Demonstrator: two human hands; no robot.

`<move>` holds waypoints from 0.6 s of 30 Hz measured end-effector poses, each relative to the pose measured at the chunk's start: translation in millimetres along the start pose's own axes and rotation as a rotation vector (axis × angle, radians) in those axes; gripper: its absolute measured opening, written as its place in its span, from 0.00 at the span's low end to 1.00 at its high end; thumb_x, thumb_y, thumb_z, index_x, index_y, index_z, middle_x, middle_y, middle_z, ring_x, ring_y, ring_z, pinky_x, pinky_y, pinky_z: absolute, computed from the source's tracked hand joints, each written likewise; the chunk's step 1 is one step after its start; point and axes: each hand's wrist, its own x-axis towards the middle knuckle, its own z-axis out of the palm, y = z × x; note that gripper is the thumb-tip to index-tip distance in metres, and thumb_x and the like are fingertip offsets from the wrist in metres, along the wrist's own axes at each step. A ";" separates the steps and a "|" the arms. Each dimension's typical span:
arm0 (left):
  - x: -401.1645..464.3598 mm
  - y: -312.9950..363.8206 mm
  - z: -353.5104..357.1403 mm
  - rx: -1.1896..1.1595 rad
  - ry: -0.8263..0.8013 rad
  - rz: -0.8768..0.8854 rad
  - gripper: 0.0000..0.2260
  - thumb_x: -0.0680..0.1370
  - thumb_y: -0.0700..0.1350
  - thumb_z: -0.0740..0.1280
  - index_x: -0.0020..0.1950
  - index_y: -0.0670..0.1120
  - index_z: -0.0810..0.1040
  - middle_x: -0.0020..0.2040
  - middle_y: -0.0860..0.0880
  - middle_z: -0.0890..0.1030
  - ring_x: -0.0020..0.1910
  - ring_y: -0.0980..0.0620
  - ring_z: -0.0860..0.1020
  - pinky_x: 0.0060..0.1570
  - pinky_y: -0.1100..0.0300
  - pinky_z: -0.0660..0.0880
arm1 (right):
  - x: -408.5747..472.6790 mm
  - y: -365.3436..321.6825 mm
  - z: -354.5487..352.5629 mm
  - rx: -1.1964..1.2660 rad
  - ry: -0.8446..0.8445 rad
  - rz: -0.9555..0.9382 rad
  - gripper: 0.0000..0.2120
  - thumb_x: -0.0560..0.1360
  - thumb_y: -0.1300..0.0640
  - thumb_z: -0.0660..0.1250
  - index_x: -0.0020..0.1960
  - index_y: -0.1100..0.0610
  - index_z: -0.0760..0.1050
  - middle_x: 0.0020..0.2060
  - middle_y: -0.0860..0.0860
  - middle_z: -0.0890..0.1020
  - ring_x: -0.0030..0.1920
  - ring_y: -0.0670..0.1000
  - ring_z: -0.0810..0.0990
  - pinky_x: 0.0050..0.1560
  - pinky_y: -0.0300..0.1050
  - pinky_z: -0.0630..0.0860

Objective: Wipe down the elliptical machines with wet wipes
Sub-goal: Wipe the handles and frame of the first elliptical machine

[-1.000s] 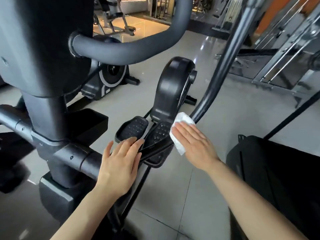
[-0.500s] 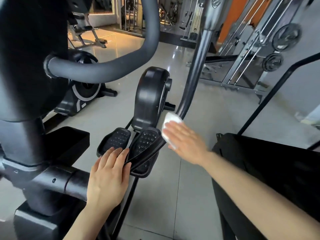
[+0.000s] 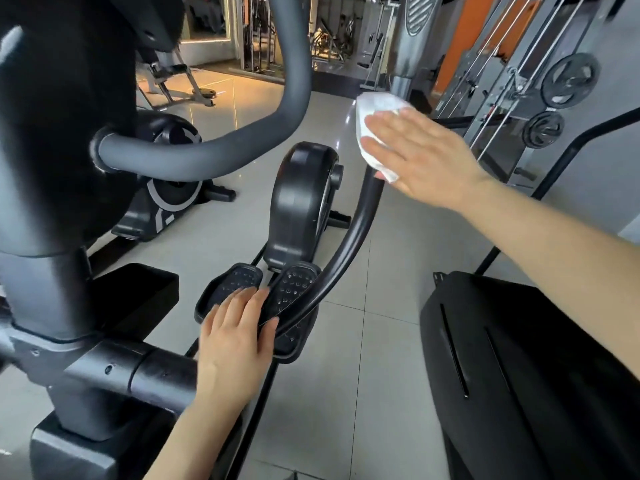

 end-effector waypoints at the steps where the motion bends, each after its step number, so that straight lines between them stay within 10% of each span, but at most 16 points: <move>1: 7.5 9.6 0.8 -0.067 0.012 0.013 0.19 0.78 0.51 0.58 0.64 0.44 0.76 0.60 0.46 0.80 0.58 0.42 0.79 0.55 0.45 0.75 | 0.0 -2.0 0.0 0.016 0.011 0.035 0.25 0.81 0.52 0.53 0.75 0.63 0.62 0.74 0.62 0.65 0.75 0.62 0.63 0.77 0.56 0.53; 9: 80.3 75.9 9.8 -0.545 0.045 -0.002 0.20 0.81 0.54 0.55 0.72 0.51 0.69 0.67 0.57 0.72 0.62 0.49 0.75 0.63 0.52 0.72 | -23.2 -133.6 20.1 0.956 0.184 0.701 0.31 0.82 0.45 0.54 0.78 0.63 0.53 0.79 0.55 0.48 0.79 0.56 0.48 0.76 0.53 0.58; 13: 107.4 104.5 22.5 -0.617 0.031 -0.125 0.19 0.79 0.61 0.53 0.70 0.63 0.65 0.68 0.67 0.69 0.69 0.66 0.66 0.65 0.70 0.64 | -26.3 -130.3 13.6 1.440 0.215 0.715 0.37 0.77 0.40 0.54 0.78 0.49 0.39 0.75 0.36 0.36 0.78 0.42 0.39 0.78 0.51 0.52; 18: 134.4 141.9 31.2 -0.800 0.149 -0.267 0.25 0.80 0.60 0.52 0.75 0.52 0.66 0.72 0.58 0.70 0.72 0.62 0.66 0.67 0.69 0.64 | -17.8 -75.4 22.6 1.645 0.427 0.597 0.24 0.83 0.57 0.50 0.76 0.50 0.46 0.76 0.42 0.50 0.77 0.37 0.48 0.74 0.31 0.47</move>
